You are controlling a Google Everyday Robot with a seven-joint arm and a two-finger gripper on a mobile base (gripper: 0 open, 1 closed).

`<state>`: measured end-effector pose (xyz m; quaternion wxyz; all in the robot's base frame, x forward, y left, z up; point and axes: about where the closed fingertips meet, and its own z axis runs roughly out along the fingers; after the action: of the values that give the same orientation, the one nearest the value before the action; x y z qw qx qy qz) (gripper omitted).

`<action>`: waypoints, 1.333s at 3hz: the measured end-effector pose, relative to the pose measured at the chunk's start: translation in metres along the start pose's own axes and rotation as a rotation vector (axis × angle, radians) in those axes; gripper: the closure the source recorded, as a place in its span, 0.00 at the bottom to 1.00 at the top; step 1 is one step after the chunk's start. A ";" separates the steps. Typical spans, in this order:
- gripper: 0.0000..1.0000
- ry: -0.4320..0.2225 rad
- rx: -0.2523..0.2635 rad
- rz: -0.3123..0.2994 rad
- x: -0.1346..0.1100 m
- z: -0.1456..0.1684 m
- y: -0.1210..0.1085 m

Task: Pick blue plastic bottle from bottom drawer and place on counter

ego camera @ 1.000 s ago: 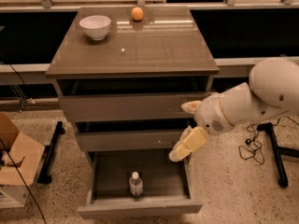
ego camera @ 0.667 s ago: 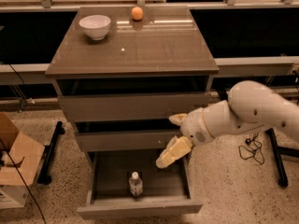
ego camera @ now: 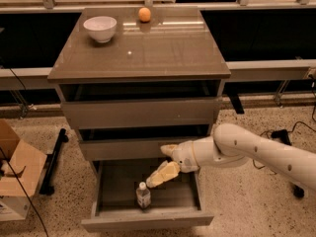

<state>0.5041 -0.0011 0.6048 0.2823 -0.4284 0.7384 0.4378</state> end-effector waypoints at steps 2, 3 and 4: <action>0.00 0.001 -0.006 0.053 0.029 0.043 -0.020; 0.00 0.031 0.096 0.067 0.066 0.082 -0.056; 0.00 0.043 0.165 0.071 0.090 0.097 -0.081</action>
Offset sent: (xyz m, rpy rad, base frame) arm 0.0198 0.0407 -0.0911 -0.0128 0.0663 -0.0553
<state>0.5370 0.0303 0.4556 0.2850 -0.3867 0.7926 0.3756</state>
